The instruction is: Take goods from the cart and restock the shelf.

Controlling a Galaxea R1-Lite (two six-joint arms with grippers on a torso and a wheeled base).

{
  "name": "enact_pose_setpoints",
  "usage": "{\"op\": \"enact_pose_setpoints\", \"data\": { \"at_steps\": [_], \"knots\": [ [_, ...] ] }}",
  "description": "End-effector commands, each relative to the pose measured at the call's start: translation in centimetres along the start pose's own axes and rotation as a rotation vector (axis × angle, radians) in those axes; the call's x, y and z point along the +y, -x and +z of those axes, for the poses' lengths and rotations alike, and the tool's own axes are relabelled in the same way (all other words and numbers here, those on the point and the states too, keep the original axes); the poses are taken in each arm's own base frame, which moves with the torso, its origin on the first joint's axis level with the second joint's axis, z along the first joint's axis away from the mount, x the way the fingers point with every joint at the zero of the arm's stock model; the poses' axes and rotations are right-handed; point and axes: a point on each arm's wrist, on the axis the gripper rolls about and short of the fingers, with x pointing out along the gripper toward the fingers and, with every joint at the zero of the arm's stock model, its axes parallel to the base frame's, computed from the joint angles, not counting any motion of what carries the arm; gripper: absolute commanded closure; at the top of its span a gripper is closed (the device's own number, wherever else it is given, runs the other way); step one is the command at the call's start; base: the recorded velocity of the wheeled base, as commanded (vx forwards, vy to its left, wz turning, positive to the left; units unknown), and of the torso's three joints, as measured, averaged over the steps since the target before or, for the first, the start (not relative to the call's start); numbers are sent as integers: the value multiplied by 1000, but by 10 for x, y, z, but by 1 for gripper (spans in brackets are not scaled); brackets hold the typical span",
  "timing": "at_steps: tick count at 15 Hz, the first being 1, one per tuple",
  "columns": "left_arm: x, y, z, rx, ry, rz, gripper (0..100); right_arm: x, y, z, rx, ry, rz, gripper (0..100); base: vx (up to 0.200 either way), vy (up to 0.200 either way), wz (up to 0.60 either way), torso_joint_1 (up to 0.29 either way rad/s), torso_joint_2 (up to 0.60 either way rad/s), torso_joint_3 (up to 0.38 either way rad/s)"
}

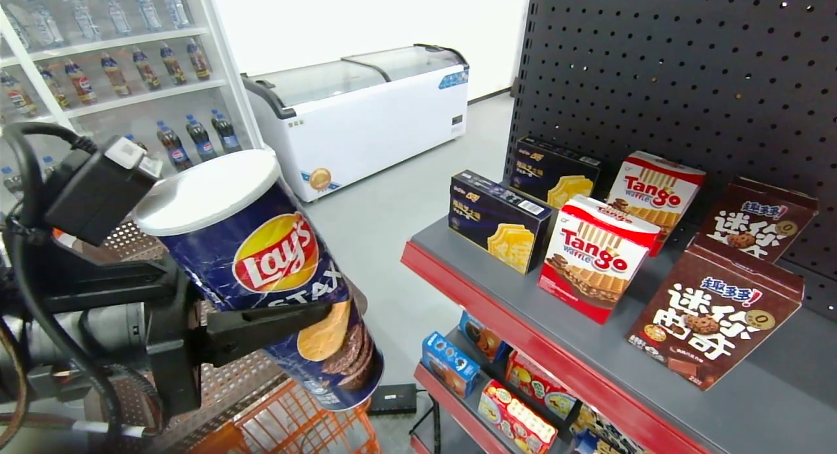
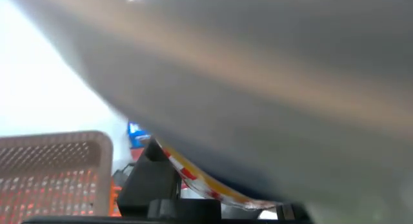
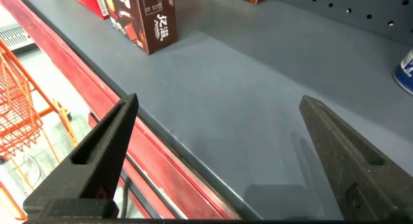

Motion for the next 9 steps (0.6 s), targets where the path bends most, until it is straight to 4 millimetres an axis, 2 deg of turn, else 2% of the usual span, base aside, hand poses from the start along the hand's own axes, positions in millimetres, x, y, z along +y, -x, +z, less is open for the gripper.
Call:
{"op": "enact_pose_setpoints", "data": {
  "at_steps": [1, 4, 9],
  "knots": [
    [4, -21, -2, 36, -1, -49, 100, 0, 0, 0, 2, 0, 2, 0, 0, 0, 0, 0, 0, 0],
    [9, -35, -5, 55, -46, -137, 100, 0, 0, 0, 2, 0, 0, 0, 0, 0, 0, 0, 0, 0],
    [8, -42, -6, 66, -46, -172, 100, 0, 0, 0, 2, 0, 0, 0, 0, 0, 0, 0, 0, 0]
  ]
}}
